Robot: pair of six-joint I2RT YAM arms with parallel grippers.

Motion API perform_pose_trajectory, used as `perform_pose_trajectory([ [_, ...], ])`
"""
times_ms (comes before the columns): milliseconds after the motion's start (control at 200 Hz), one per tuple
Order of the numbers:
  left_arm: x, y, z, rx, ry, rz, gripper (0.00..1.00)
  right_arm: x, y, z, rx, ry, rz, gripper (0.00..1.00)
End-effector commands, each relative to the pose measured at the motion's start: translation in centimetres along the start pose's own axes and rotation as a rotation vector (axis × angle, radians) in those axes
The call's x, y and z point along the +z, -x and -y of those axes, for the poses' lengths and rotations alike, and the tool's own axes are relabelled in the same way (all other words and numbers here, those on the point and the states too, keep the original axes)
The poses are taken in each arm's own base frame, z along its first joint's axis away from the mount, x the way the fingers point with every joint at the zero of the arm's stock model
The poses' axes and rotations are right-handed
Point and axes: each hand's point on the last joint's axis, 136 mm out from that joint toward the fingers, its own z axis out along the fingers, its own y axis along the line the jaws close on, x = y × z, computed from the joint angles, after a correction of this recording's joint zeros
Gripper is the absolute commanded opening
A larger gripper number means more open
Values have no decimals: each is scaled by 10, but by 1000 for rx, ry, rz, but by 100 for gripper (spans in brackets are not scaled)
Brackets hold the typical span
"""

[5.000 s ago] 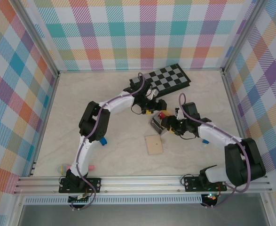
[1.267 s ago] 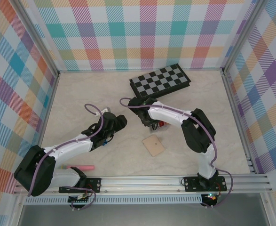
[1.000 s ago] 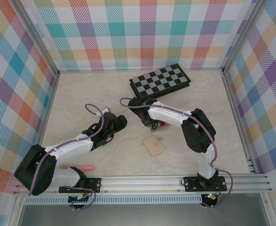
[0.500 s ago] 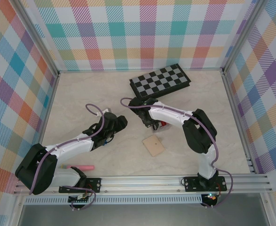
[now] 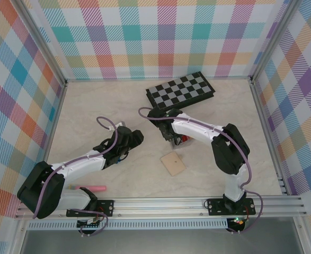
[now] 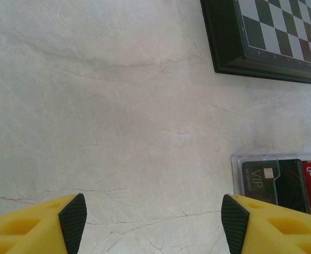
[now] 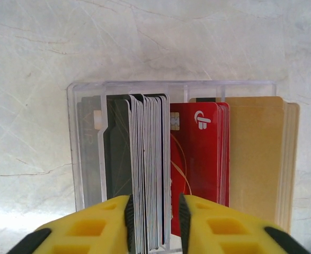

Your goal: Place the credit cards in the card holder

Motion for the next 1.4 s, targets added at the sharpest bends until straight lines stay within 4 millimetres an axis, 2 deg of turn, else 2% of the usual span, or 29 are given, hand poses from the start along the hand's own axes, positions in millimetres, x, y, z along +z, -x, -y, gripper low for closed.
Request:
perform_pose_trajectory([
  [0, 1, -4, 5, 26, -4, -22, 70, 1, -1, -4, 4, 37, -12, 38],
  [70, 2, -4, 7, 25, -9, -23, 71, 6, -3, -7, -3, 36, -29, 45],
  [160, 3, -5, 9, 28, -14, -30, 71, 13, -5, -7, -6, 8, -45, 48],
  [335, 4, -6, 10, 35, -19, -40, 72, 26, -7, -6, -20, -42, -61, 48],
  [510, 7, -10, 16, 51, -39, -67, 73, 18, -2, 8, -15, -103, -37, 35],
  [705, 13, -14, 22, 55, -52, -93, 73, 5, 4, 18, -14, -116, 1, 26],
  [940, 17, -17, 24, 55, -61, -112, 73, 4, 2, 21, -18, -129, 1, 24],
  [1170, 18, -19, 25, 56, -63, -119, 73, 2, 2, 22, -22, -128, 5, 14],
  [1395, 19, -18, 27, 58, -63, -120, 73, -5, 5, 25, -12, -119, 19, 12],
])
